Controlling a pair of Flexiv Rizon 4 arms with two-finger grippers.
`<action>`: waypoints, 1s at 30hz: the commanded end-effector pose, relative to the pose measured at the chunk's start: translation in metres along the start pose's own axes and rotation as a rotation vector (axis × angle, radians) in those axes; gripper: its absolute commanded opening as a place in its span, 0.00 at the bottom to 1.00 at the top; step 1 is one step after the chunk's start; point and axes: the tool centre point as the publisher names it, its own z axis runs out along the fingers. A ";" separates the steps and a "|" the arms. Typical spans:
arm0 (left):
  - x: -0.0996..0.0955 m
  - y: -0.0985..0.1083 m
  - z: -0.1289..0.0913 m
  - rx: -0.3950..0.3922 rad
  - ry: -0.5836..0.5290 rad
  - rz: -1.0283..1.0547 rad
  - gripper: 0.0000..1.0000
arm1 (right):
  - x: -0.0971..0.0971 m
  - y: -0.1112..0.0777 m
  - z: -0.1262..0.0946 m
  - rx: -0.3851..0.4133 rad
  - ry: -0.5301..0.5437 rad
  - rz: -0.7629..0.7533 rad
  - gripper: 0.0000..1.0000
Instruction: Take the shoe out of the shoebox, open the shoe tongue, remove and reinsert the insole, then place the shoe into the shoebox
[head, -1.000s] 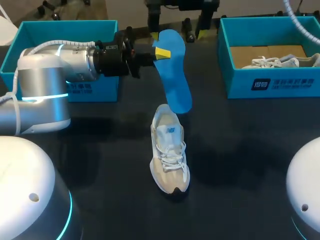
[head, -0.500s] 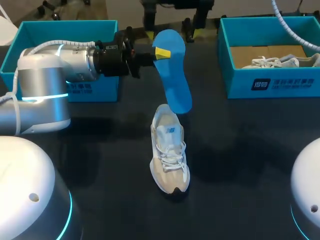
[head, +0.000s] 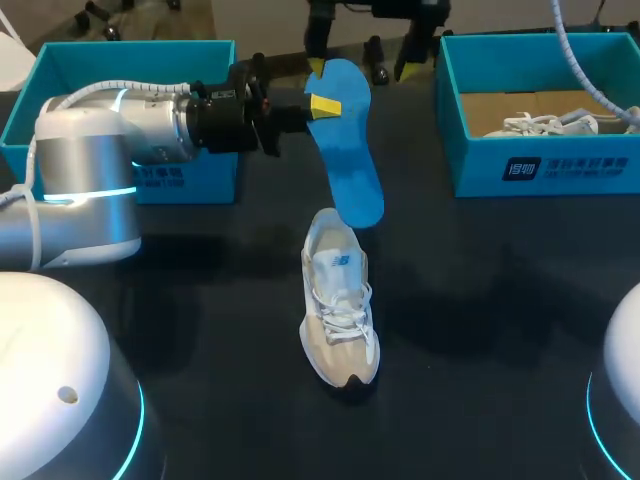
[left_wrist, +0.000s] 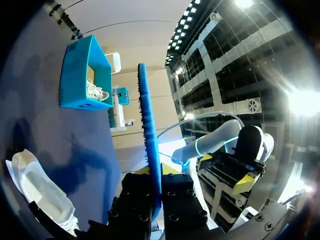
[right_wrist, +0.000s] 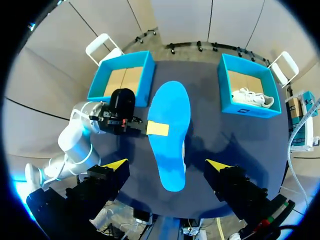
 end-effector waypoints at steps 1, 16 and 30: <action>0.000 0.000 0.000 0.001 -0.002 -0.001 0.00 | -0.021 -0.004 0.001 -0.007 0.142 0.007 1.00; 0.000 0.000 0.000 0.001 -0.002 -0.001 0.00 | -0.043 0.001 -0.004 -0.008 0.296 0.047 1.00; 0.000 0.000 0.000 0.001 -0.002 -0.001 0.00 | -0.056 0.011 -0.005 -0.038 0.637 0.026 1.00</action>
